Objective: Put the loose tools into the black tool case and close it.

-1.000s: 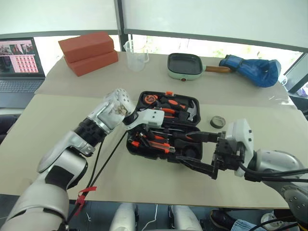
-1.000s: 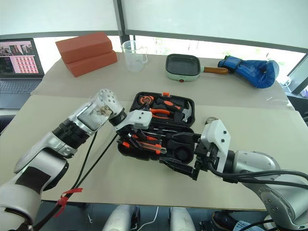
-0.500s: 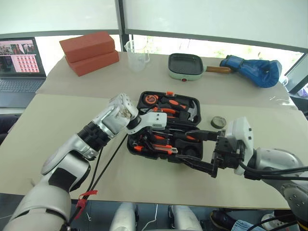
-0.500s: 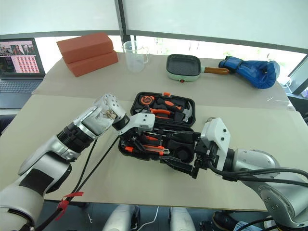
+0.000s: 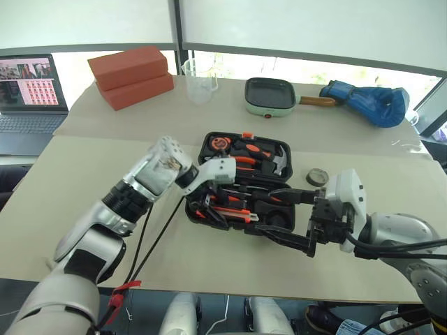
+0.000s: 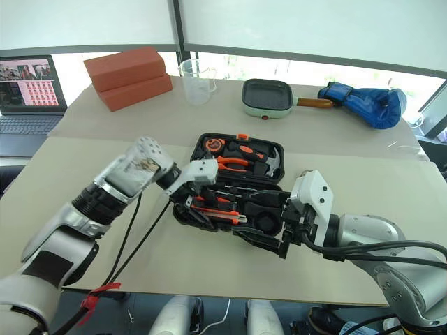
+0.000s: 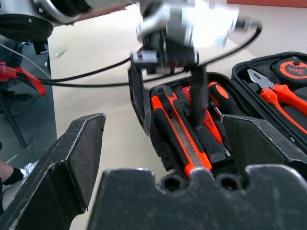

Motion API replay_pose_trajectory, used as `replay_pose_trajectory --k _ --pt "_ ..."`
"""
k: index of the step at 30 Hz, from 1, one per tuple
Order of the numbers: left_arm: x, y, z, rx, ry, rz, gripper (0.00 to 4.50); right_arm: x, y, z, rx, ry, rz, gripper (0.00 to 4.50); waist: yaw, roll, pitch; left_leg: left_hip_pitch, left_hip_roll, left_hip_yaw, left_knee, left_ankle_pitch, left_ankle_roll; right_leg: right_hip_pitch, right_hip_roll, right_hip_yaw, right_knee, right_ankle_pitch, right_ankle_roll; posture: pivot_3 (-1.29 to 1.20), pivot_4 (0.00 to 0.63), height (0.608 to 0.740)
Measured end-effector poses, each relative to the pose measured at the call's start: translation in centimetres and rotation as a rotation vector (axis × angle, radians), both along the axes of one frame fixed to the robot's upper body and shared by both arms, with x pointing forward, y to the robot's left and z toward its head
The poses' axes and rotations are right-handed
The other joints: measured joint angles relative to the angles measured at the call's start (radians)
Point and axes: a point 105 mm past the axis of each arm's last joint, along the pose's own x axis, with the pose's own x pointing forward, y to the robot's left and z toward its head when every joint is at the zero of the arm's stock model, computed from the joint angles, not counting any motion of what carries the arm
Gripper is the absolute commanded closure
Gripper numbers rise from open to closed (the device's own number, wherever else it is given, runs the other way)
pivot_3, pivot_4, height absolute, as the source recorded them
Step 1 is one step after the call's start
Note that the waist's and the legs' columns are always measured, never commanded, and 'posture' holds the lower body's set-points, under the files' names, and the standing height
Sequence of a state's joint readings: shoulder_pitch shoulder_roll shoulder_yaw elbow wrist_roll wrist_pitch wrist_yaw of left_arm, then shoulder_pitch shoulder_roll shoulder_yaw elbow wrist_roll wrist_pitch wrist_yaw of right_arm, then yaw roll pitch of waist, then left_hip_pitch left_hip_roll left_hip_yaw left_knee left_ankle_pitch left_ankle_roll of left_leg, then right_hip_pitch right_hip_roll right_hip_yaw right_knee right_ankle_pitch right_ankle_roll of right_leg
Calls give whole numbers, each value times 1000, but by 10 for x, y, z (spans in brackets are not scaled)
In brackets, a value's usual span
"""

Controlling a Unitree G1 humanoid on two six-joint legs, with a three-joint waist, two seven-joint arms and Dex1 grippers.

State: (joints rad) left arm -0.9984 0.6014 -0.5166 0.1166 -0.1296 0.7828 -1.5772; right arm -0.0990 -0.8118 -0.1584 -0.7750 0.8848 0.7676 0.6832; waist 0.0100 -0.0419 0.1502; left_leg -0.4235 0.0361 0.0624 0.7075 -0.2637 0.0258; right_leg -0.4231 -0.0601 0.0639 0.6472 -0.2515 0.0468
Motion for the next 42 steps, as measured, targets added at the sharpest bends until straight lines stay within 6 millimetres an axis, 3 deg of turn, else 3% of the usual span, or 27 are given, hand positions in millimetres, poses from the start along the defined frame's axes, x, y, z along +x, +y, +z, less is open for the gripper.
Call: replay_pose_trajectory --k 4,7,12,17,22,30,33,42 --pt "3 20 23 -46 -54 34 307 0 0 0 0 0 -1 0 -1 0 0 1 0 0 0 0 0 1 0 0 0 0 0 0 150 740" --pt "7 26 23 -78 -59 53 969 0 0 0 0 0 -1 0 2 0 0 1 0 0 0 0 0 1 0 0 0 0 0 0 150 740" --pt "15 45 1 -45 -105 56 2790 0 0 0 0 2 0 0 1 0 0 0 0 0 1 0 0 0 0 0 0 0 0 0 150 740" --pt "21 52 -4 -3 -186 31 4437 4 -1 2 4 -3 -1 0 3 0 0 0 0 0 1 0 0 1 0 0 0 0 0 0 150 740" --pt "15 57 -16 40 -180 -21 4437 5 -1 4 5 -6 4 0 1 0 0 0 0 0 1 0 0 1 0 0 0 0 0 0 150 740" --pt "13 59 -19 88 -257 -79 4437 6 1 2 5 1 14 0 1 0 0 1 0 0 1 0 0 2 0 0 0 0 0 0 150 740" --pt "15 62 -32 139 -297 -90 4437 6 1 2 6 2 11 0 1 1 0 1 0 0 1 0 0 2 0 0 1 0 0 0 150 740" --pt "13 56 -34 125 -315 -101 4437 7 1 2 7 1 1 0 3 1 0 1 0 0 2 0 0 3 0 0 1 0 0 0 150 740"
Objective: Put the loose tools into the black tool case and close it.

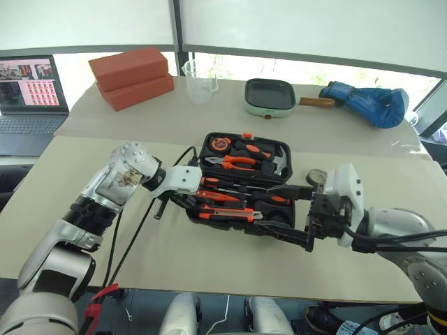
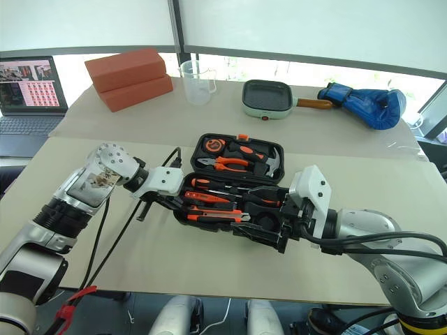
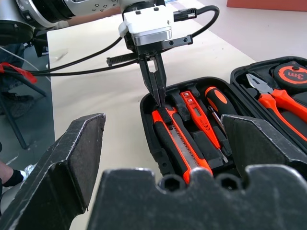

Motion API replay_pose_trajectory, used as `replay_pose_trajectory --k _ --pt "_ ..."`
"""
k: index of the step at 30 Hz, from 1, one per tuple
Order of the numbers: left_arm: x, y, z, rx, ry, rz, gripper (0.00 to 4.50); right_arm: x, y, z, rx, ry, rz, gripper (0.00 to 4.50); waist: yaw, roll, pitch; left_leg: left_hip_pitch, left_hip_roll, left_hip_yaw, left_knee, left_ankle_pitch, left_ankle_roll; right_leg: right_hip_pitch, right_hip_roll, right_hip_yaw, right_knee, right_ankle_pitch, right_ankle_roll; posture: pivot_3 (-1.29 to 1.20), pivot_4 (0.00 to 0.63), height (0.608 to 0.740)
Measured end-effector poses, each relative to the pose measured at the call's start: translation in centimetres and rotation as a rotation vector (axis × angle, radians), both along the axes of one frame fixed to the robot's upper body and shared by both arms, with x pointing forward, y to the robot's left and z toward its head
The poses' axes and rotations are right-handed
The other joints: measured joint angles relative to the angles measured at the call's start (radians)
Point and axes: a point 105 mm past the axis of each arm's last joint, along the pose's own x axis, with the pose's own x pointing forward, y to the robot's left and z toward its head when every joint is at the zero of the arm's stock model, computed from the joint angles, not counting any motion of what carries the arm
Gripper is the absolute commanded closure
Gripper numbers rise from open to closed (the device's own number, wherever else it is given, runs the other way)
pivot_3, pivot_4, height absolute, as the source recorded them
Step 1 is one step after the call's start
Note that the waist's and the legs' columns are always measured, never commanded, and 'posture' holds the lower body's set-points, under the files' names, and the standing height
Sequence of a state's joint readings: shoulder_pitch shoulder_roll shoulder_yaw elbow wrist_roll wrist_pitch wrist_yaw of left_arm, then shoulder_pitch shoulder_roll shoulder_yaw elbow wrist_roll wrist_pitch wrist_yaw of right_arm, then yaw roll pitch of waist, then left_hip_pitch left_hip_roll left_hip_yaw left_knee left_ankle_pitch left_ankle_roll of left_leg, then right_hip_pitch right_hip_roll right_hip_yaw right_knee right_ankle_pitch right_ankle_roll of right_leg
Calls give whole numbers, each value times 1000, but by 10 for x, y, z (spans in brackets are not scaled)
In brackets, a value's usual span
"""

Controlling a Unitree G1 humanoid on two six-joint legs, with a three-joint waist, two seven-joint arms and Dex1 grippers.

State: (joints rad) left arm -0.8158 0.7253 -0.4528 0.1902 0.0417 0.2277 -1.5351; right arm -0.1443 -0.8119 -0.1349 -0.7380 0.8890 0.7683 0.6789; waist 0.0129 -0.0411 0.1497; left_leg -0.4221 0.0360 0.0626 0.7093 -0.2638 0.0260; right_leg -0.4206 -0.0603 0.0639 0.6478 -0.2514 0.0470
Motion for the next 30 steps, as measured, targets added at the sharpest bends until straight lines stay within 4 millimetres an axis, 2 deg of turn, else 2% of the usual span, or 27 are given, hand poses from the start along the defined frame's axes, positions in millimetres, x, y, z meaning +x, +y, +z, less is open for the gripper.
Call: replay_pose_trajectory --k 5,8,10,12,16,21,30 --pt "-4 1 4 -8 38 -10 4437 0 0 0 0 0 0 0 -2 0 0 -1 0 0 0 0 0 -1 0 0 0 0 0 0 150 740" --pt "-10 4 27 -49 82 -29 4437 0 0 0 -2 1 1 0 -4 0 0 -2 1 0 0 0 0 -2 1 0 1 0 0 0 150 740" --pt "-13 -8 49 -91 52 -81 4437 -1 0 0 -2 2 4 0 -1 0 0 -1 0 0 0 0 0 -1 0 0 0 0 0 0 150 740" --pt "-14 -23 54 -122 44 -125 4437 -1 0 -1 -5 3 6 0 4 0 0 -1 -1 -1 2 0 1 1 0 0 0 0 1 0 150 740" --pt "-7 -56 32 -134 25 -146 4437 -1 0 -1 -6 2 8 0 2 0 0 -2 -1 -1 3 -1 1 0 0 1 0 0 2 0 150 740" --pt "-5 -76 13 -126 10 -152 4437 0 0 0 -6 1 0 0 -7 0 0 -2 -1 -1 3 -1 1 -1 1 2 1 0 1 0 150 740" --pt "-5 -68 0 -25 -29 -179 4437 2 -1 0 -1 0 -20 0 -4 0 0 -2 -1 -1 3 -1 1 0 1 2 0 0 2 0 150 740"
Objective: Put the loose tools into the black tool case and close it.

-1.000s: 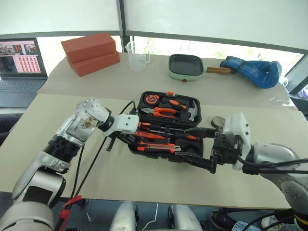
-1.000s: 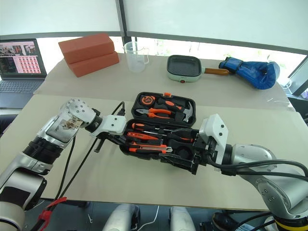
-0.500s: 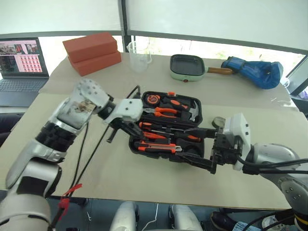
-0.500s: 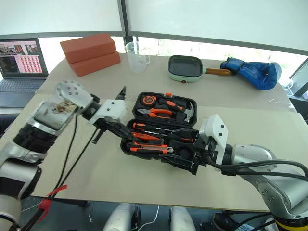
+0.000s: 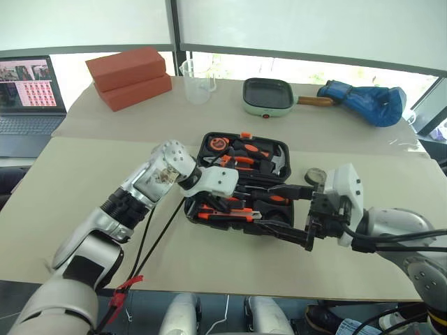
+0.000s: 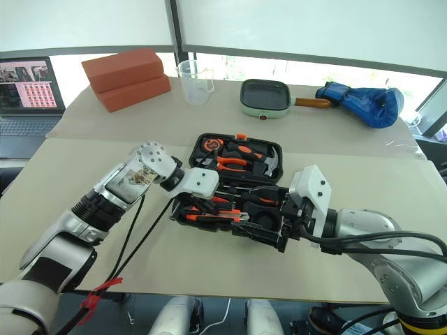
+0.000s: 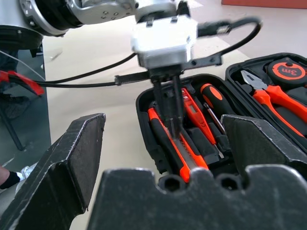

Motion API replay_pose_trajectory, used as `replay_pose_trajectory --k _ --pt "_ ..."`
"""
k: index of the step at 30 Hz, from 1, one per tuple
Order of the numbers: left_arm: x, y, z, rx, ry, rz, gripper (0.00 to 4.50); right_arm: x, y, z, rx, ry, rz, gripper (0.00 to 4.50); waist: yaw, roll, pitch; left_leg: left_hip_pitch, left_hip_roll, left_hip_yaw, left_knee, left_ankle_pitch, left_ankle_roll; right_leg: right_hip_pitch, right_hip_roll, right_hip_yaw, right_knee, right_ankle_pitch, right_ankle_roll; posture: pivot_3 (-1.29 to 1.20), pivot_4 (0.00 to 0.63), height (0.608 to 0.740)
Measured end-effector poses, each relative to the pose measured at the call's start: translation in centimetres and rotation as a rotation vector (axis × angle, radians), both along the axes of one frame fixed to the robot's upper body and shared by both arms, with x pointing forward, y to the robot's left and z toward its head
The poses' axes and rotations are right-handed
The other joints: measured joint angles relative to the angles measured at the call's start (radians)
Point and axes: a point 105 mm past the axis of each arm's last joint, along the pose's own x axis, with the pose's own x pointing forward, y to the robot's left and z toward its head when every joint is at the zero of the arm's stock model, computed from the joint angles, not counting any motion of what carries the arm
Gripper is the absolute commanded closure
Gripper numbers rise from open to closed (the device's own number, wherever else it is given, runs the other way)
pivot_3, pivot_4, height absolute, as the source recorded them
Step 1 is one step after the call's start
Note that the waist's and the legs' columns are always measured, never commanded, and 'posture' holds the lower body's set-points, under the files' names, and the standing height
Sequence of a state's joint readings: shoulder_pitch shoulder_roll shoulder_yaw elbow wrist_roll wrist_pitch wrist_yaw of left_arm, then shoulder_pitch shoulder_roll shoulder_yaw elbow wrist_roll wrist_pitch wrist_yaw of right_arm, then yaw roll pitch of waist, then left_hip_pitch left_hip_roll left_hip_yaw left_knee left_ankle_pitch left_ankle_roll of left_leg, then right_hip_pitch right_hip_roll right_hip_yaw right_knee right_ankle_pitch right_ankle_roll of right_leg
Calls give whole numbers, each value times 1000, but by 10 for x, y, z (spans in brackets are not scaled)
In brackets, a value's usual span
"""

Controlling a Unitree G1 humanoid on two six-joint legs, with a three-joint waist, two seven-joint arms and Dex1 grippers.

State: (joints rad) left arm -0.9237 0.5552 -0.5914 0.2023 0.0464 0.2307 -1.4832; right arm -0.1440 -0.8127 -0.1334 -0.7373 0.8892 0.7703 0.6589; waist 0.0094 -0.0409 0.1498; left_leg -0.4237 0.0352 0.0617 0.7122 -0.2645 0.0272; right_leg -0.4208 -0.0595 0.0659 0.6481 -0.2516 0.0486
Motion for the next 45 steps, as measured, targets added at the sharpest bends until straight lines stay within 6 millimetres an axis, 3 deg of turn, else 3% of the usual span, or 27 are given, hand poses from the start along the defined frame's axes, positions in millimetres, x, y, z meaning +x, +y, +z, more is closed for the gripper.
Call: replay_pose_trajectory --k 25,31,34,37,45 --pt "-2 -5 -14 1 -85 1 4437 -1 0 -5 -1 22 4 0 4 6 -7 15 0 0 -1 -2 3 18 -1 0 -5 -1 1 0 150 740" --pt "-4 3 1 -51 42 73 4437 0 -1 -6 -2 31 10 0 -2 6 -6 10 0 0 -1 -2 3 12 0 0 -4 -1 1 0 150 740" --pt "-13 1 18 -84 72 38 4437 0 -1 -7 -4 37 14 0 -2 6 -6 8 0 0 -1 -2 3 11 0 0 -3 -1 1 0 150 740" --pt "-18 0 21 -82 68 14 4437 0 -1 -8 -7 36 15 0 -1 6 -6 8 0 0 -1 -2 3 11 0 0 -3 -1 1 0 150 740" --pt "-14 1 -1 -27 27 6 4437 -1 -1 -8 -10 37 19 0 1 6 -6 8 0 0 -1 -2 3 11 0 0 -4 -1 1 0 150 740"
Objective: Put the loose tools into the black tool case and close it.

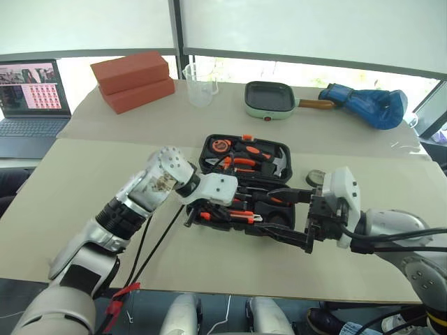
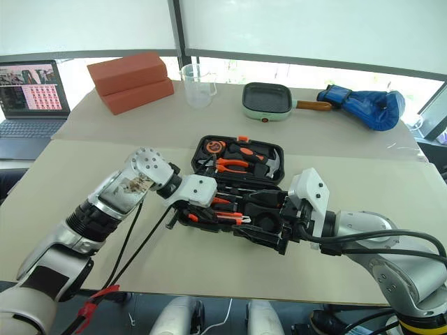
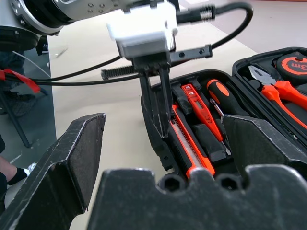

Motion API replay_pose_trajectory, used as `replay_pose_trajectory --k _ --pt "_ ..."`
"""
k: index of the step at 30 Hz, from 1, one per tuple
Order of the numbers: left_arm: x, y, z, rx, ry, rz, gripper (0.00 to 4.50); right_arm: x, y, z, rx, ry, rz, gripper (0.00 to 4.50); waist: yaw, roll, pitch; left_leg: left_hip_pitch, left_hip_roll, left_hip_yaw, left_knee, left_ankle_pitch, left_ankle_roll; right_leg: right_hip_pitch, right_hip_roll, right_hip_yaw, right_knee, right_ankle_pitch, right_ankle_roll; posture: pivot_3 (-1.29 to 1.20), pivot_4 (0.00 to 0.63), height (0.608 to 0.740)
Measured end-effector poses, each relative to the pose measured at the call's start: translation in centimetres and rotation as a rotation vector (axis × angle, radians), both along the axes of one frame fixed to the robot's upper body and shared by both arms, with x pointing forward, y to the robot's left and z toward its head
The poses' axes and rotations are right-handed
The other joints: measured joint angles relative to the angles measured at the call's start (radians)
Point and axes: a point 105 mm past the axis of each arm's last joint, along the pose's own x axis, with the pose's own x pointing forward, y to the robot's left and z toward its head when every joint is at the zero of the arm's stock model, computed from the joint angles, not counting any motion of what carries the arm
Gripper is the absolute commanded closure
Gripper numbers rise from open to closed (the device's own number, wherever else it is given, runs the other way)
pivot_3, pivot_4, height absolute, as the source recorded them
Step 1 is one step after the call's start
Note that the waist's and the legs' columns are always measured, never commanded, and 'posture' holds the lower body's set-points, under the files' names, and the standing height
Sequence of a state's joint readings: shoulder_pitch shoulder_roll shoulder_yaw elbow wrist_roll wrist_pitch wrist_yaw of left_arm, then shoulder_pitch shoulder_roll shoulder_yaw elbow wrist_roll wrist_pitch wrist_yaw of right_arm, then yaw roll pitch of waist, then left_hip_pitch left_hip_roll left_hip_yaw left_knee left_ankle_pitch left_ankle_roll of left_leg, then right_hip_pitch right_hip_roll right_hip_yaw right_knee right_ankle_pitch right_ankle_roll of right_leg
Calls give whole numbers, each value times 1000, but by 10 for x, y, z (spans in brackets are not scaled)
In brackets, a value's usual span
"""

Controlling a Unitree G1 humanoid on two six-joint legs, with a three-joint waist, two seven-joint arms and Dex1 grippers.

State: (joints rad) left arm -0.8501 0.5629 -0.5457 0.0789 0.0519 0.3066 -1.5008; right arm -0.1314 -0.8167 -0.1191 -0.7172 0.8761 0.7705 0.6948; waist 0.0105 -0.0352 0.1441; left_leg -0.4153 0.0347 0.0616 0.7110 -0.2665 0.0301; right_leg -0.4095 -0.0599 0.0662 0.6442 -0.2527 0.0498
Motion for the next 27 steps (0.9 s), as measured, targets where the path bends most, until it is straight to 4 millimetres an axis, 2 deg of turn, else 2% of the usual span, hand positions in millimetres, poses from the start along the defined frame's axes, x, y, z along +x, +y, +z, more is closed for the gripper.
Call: replay_pose_trajectory --k 15,18,22,27 --pt "1 -1 -1 -10 4 -10 4437 -2 -2 -4 -1 13 -20 0 1 0 0 0 0 0 0 0 0 1 0 0 0 0 0 0 150 740" --pt "1 -2 6 -57 86 45 4437 -2 -3 -4 -4 13 -22 0 1 0 0 0 0 0 0 0 0 0 0 0 0 0 0 0 150 740" --pt "6 0 19 -79 75 69 4437 -2 -4 -4 -13 12 -21 0 -1 0 0 0 0 0 0 0 0 0 0 0 0 0 0 0 150 740" --pt "3 0 11 -57 75 54 4437 -2 -4 -4 -13 13 -21 0 0 0 0 0 0 0 0 0 0 0 0 0 0 0 0 0 150 740"
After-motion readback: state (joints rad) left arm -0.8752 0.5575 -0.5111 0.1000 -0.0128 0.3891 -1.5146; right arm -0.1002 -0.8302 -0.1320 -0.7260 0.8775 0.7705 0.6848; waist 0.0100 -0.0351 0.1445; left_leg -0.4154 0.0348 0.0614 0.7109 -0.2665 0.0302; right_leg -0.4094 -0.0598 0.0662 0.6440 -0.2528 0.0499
